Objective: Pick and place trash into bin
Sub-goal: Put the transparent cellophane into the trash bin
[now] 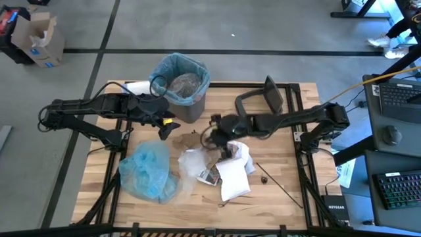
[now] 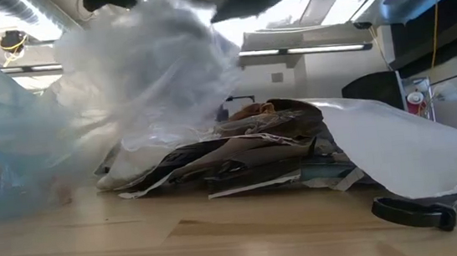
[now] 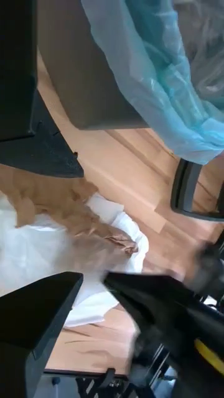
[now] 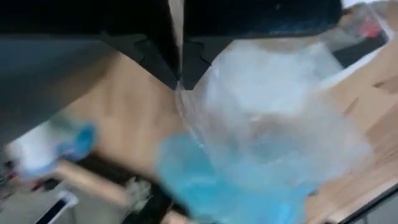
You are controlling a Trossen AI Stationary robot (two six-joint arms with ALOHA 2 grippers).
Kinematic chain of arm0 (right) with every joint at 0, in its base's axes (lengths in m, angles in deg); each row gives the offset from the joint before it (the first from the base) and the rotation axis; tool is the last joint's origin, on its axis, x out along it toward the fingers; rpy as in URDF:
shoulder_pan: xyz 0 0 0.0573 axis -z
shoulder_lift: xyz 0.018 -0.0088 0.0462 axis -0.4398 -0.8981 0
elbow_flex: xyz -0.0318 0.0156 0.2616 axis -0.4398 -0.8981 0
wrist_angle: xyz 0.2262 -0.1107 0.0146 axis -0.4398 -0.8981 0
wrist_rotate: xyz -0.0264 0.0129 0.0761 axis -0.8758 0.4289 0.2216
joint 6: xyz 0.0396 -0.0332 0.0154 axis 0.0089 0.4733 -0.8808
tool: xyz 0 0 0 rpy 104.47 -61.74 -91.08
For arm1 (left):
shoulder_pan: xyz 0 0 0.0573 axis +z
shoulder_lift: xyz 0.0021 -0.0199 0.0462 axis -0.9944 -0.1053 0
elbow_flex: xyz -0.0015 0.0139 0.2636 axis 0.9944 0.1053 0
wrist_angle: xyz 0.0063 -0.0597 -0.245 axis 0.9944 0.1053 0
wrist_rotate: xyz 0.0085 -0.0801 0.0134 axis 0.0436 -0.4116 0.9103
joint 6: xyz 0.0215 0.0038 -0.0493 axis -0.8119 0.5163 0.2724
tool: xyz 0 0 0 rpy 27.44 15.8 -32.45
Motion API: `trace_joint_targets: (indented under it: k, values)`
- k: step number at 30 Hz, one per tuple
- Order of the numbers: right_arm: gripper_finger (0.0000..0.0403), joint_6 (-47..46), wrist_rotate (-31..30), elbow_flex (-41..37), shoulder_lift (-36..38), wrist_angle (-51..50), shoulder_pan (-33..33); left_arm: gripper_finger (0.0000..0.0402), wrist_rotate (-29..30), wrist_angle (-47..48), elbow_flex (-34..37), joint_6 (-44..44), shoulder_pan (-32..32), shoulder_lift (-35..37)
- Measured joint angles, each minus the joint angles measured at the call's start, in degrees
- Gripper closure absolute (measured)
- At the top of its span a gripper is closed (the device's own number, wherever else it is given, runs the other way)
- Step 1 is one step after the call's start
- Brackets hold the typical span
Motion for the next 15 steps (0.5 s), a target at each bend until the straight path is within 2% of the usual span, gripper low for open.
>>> trace_joint_targets:
  k: [6, 15]
  values:
    - [0.0401, 4.4, -1.0, 16.1, 0.1, -13.1, 4.0, 0.0149, -0.1, -0.9, 0.0, -1.8, 0.1, 1.0]
    - [0.0402, 6.2, -1.0, 33.0, 0.1, -15.0, 8.2, 0.0149, -0.1, -7.9, -0.9, -6.4, 0.1, 2.6]
